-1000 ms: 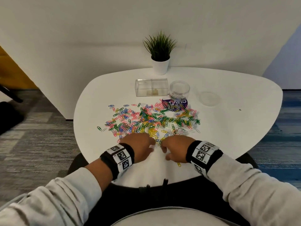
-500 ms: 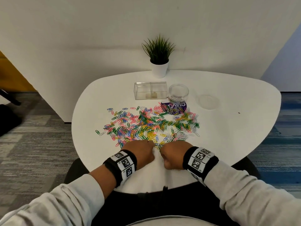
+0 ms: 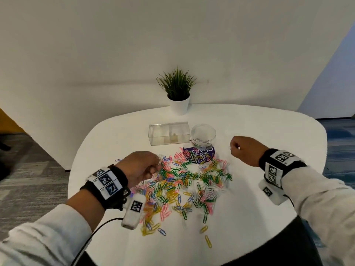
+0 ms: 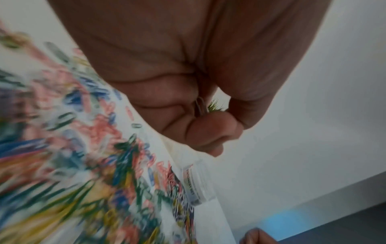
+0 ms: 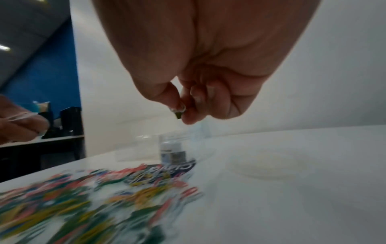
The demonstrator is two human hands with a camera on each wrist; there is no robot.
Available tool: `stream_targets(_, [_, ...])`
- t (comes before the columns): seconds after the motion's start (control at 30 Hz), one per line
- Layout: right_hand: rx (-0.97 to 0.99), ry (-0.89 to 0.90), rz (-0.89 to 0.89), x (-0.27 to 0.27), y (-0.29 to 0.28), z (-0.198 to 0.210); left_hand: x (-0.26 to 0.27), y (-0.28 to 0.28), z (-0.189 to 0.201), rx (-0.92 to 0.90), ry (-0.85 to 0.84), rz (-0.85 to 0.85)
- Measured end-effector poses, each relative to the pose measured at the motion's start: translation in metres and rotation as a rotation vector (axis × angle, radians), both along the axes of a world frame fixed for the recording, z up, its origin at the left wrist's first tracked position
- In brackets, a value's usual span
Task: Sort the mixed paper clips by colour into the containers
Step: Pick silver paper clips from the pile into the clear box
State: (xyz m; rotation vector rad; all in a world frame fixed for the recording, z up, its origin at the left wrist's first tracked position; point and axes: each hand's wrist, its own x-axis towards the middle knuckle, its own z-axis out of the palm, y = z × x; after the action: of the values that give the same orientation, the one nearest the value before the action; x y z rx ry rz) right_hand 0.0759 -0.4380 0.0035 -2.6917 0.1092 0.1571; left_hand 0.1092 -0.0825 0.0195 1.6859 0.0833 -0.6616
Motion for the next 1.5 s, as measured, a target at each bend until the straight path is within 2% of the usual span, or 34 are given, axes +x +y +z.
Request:
stream_targets(0.13, [-0.080,-0.002,-0.068,0.001,-0.051,0.022,0.040,-0.007,0.017,0.027,-0.041,-0.095])
stream_targets(0.27, [-0.267,-0.061,-0.110,-0.002,-0.086,0.085,0.062,-0.017,0.028,0.076,-0.066,-0.151])
stream_targets(0.33, [-0.342,-0.093,-0.079,0.002,-0.080,0.122,0.071,-0.022,0.031,0.117,-0.093,-0.153])
stream_targets(0.43, [-0.386,-0.183,0.008,0.020,-0.040,0.176,0.085,-0.028,0.035,0.195,-0.148,-0.123])
stream_targets(0.53, [-0.388,-0.235,0.123,0.053,0.014,0.198,0.101,-0.033,0.038,0.231,-0.180,-0.079])
stream_targets(0.63, [-0.442,-0.190,0.243,0.095,0.064,0.185,0.116,-0.043,0.040,0.236,-0.156,-0.056])
stream_targets(0.8, [-0.538,0.013,0.373,0.149,0.108,0.114,0.137,-0.065,0.036,0.312,-0.216,-0.113])
stream_targets(0.97, [-0.360,0.078,0.353,0.166,0.112,0.060,0.158,-0.085,0.021,0.474,-0.303,-0.225])
stream_targets(1.17, [-0.284,0.082,0.354,0.177,0.122,0.038,0.175,-0.097,0.005,0.698,-0.398,-0.370])
stream_targets(1.33, [-0.270,0.045,0.387,0.175,0.120,0.044,0.176,-0.094,0.007,0.575,-0.361,-0.298])
stream_targets(1.43, [-0.188,-0.041,0.327,0.158,0.107,0.050,0.162,-0.084,0.014,0.381,-0.322,-0.226])
stream_targets(1.5, [-0.122,-0.063,0.288,0.132,0.096,0.048,0.141,-0.073,0.014,0.353,-0.387,-0.259])
